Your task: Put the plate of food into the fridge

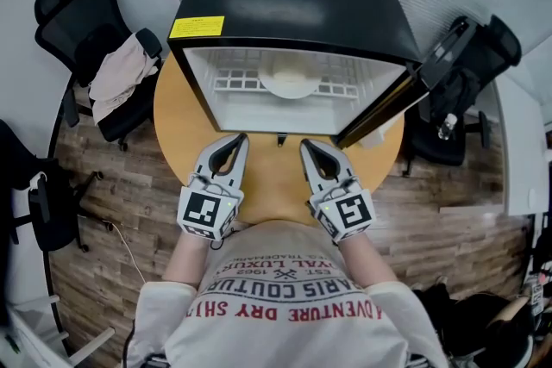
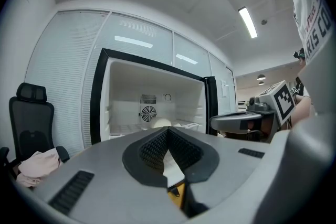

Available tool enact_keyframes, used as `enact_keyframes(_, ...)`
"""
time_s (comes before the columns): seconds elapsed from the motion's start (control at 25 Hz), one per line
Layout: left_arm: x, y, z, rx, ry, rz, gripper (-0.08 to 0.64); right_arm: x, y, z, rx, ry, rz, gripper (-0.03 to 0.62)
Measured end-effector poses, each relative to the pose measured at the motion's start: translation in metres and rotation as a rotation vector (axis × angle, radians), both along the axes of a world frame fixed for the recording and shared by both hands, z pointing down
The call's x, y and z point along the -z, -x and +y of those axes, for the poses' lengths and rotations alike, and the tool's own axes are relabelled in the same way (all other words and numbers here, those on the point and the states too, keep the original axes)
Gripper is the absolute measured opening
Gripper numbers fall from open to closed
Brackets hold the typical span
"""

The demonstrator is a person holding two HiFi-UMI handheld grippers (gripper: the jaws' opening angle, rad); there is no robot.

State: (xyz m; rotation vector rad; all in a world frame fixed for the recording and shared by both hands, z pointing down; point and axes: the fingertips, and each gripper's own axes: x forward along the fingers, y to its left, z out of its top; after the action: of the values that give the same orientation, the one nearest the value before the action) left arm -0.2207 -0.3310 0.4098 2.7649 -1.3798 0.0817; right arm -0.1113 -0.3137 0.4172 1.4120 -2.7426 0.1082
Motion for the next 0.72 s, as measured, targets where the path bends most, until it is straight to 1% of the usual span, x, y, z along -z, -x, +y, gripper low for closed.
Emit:
enact_keyframes(0.2, 0.0017, -0.0047, 0.0024, -0.005, -0.006, -0.006, 0.026, 0.0034, 0.0035, 0.0039, 0.031, -0.001, -0.001, 0.028)
enact_keyframes(0.52, 0.0034, -0.0091, 0.0043, 0.0, -0.019, -0.009, 0.026, 0.0045, -0.0053, 0.0028, 0.009, 0.021, -0.041, 0.028)
enact_keyframes(0.72, 0.0034, -0.01, 0.004, 0.003, -0.016, -0.01, 0.026, 0.0042, -0.0059, 0.0019, 0.008, 0.022, -0.033, 0.028)
